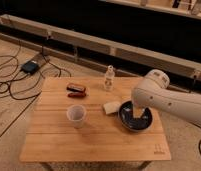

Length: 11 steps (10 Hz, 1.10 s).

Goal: Pick up the ceramic bowl

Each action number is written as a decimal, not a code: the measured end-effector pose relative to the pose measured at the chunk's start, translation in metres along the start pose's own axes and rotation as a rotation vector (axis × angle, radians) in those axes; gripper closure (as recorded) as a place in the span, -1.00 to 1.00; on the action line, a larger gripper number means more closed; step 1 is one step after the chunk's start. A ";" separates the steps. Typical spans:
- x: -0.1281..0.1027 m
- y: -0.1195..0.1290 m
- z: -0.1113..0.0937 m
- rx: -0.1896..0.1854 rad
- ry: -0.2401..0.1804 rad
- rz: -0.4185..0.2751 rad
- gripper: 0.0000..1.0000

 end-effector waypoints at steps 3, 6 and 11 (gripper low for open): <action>0.000 0.000 0.000 0.000 0.000 0.000 -0.60; 0.000 0.000 0.000 0.000 0.000 0.000 -0.60; 0.020 -0.002 0.016 0.043 -0.042 -0.083 -0.60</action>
